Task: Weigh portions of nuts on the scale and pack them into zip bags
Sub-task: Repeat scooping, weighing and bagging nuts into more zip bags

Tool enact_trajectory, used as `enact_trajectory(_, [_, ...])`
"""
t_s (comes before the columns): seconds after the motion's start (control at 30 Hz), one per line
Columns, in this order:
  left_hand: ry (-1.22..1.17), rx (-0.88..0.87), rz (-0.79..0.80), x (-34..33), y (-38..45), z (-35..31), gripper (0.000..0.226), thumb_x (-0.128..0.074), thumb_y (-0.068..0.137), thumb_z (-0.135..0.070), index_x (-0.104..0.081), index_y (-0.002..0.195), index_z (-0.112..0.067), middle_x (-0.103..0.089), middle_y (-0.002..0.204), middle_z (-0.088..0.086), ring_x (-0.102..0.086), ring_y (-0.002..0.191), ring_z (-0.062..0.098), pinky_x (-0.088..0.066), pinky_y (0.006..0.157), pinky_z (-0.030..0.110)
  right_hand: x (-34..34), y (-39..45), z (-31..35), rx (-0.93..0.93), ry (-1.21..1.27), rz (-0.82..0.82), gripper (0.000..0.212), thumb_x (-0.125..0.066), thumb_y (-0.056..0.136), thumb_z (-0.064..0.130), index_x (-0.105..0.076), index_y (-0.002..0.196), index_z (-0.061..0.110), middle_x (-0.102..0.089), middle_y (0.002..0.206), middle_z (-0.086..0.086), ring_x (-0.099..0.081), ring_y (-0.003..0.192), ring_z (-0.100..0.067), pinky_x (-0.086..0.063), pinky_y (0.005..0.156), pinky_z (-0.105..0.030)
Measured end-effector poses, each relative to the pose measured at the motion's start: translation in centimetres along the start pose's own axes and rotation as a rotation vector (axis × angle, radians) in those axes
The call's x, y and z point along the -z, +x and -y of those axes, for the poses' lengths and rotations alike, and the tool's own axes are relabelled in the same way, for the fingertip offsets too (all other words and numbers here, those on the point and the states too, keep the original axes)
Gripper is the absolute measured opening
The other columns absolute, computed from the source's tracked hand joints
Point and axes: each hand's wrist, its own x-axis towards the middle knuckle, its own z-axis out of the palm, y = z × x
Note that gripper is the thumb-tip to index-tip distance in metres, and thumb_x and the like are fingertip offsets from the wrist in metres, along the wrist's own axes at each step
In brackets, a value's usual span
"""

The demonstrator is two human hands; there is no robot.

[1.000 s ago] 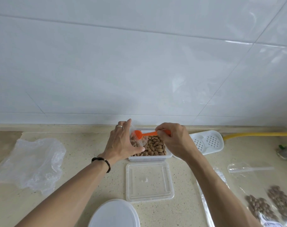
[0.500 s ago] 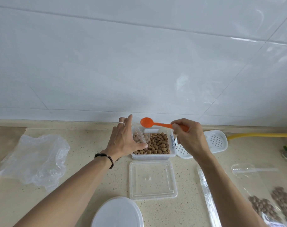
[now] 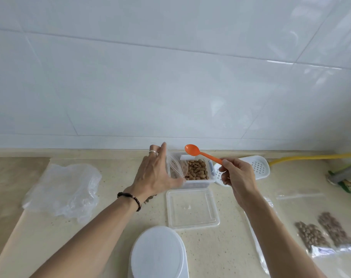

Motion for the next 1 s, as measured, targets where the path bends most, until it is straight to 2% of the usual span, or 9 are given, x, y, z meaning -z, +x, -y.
enact_trajectory(0.2, [0.002,-0.084,0.069,-0.3,-4.6,-3.7,0.123,-0.078,0.06,-0.063,-0.013,0.152,-0.014,-0.028,0.142,0.009,-0.048,0.116,0.028,-0.043,0.094,0.032,3.2,-5.5,-2.8,-0.063,0.05,-0.08,0.017,-0.054,0.095,0.006,-0.071,0.095,0.005,-0.063,0.074,-0.009,-0.053,0.053,-0.017,-0.043,0.051,-0.026])
enact_trajectory(0.4, [0.026,-0.151,0.143,-2.8,-8.6,-7.5,0.126,-0.076,0.059,-0.068,-0.013,0.152,-0.011,-0.028,0.143,0.014,-0.047,0.121,0.031,-0.044,0.099,0.034,7.6,-11.0,-8.4,-0.206,0.163,-0.21,0.018,-0.052,0.095,0.005,-0.069,0.094,0.007,-0.068,0.078,-0.008,-0.062,0.06,-0.018,-0.047,0.057,-0.027])
enact_trajectory(0.57, [0.062,-0.202,0.184,-5.0,-11.4,-10.6,0.124,-0.077,0.06,-0.067,-0.013,0.151,-0.012,-0.031,0.137,0.012,-0.05,0.114,0.033,-0.047,0.094,0.038,10.4,-14.9,-13.9,-0.337,0.209,-0.289,0.013,-0.057,0.092,0.003,-0.07,0.092,0.007,-0.07,0.082,-0.009,-0.065,0.072,-0.019,-0.051,0.063,-0.028])
enact_trajectory(0.77, [0.128,-0.235,0.224,-7.2,-14.0,-13.0,0.126,-0.077,0.06,-0.068,-0.014,0.151,-0.009,-0.032,0.135,0.015,-0.053,0.109,0.032,-0.048,0.094,0.039,11.5,-17.4,-18.5,-0.423,0.223,-0.359,0.014,-0.058,0.088,-0.001,-0.069,0.083,0.007,-0.068,0.079,-0.012,-0.059,0.067,-0.018,-0.05,0.059,-0.028])
enact_trajectory(0.93, [0.171,-0.256,0.203,-7.8,-15.2,-13.5,0.123,-0.076,0.06,-0.068,-0.015,0.151,-0.011,-0.035,0.128,0.011,-0.055,0.099,0.029,-0.049,0.084,0.035,11.6,-17.2,-20.2,-0.364,-0.201,-0.331,0.012,-0.058,0.087,0.009,-0.07,0.088,0.013,-0.069,0.086,-0.003,-0.059,0.071,-0.013,-0.052,0.061,-0.028])
enact_trajectory(1.0, [0.192,-0.243,0.206,-7.5,-15.7,-13.5,0.125,-0.077,0.06,-0.068,-0.013,0.151,-0.011,-0.035,0.13,0.012,-0.053,0.1,0.029,-0.048,0.085,0.034,11.7,-17.1,-20.7,-0.34,-0.412,-0.266,0.011,-0.059,0.088,0.016,-0.069,0.092,0.018,-0.069,0.097,-0.003,-0.06,0.083,-0.017,-0.055,0.075,-0.036])
